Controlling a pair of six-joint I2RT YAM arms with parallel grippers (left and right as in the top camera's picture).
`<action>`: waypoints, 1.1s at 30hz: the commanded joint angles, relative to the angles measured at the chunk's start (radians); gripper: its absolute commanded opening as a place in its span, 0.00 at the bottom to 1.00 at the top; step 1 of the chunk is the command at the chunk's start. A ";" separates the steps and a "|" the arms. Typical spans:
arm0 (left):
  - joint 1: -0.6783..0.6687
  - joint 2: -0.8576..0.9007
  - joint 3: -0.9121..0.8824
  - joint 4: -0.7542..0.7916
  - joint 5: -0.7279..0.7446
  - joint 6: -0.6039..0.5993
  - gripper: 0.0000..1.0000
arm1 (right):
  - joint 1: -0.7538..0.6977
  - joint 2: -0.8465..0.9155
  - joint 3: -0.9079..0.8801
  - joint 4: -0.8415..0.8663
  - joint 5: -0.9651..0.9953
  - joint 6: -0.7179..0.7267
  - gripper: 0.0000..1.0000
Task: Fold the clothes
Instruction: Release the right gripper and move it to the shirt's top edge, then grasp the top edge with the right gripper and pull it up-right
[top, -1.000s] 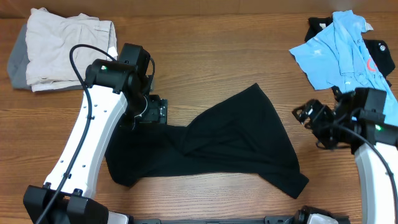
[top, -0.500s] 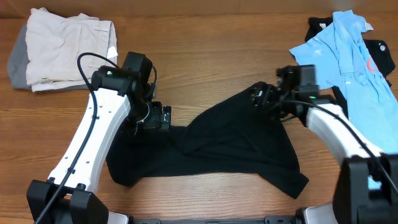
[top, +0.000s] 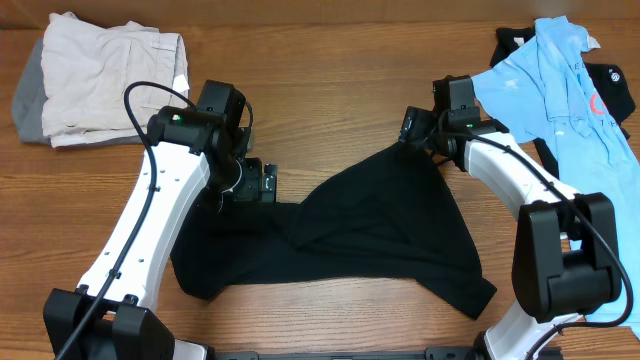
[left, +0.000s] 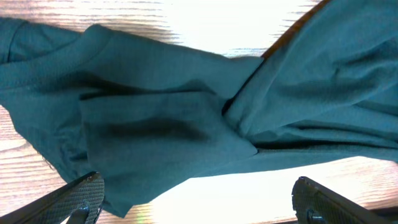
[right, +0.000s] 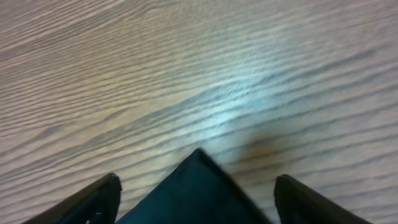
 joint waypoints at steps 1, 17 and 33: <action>-0.001 -0.021 -0.004 0.014 0.015 -0.008 1.00 | 0.006 0.043 0.022 0.018 0.059 -0.010 0.71; -0.001 -0.021 -0.003 0.026 0.014 -0.015 1.00 | 0.041 0.156 0.022 0.069 0.086 -0.010 0.68; -0.001 -0.021 -0.004 0.026 0.010 -0.015 1.00 | 0.087 0.204 0.043 0.077 0.211 0.066 0.04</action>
